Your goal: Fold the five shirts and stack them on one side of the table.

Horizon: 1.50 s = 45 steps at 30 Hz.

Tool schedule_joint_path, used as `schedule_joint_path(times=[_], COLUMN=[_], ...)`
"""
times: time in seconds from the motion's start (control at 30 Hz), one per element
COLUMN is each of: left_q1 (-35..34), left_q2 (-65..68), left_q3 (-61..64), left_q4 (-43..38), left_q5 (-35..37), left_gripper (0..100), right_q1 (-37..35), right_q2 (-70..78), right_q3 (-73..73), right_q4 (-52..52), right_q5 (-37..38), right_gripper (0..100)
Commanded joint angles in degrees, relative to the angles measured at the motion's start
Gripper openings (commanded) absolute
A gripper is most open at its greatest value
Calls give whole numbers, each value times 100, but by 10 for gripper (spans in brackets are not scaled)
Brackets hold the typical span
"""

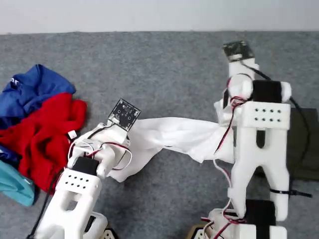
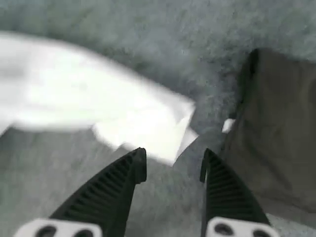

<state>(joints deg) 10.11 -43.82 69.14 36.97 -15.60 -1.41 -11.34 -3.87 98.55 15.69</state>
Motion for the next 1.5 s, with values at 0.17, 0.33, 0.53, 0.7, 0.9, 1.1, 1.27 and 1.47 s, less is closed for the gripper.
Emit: schedule_joint_path(times=[0.17,0.33,0.53,0.7,0.9,1.1,1.27,1.47], left_q1=[53,53,88,88,79,70,70,70], left_q2=[-18,-18,-18,-18,-18,-18,-18,-18], left_q3=[145,163,163,163,163,171,171,171], left_q4=[-114,-114,-114,-114,-114,-114,-114,-114], left_q5=[211,211,211,211,211,211,211,211], left_gripper=[18,18,18,18,18,18,18,18], right_q1=[-1376,-1736,-1719,-1727,-1675,-1464,-1059,-699], right_q2=[-171,-163,163,752,1393,1473,1508,1455], right_q3=[2796,3578,3604,3596,3587,3578,3596,3578], right_q4=[-743,-1552,-2114,-2712,-3029,-3240,-3266,-3204], right_q5=[378,387,387,343,369,387,607,818], right_gripper=[187,187,187,187,186,16,24,17])
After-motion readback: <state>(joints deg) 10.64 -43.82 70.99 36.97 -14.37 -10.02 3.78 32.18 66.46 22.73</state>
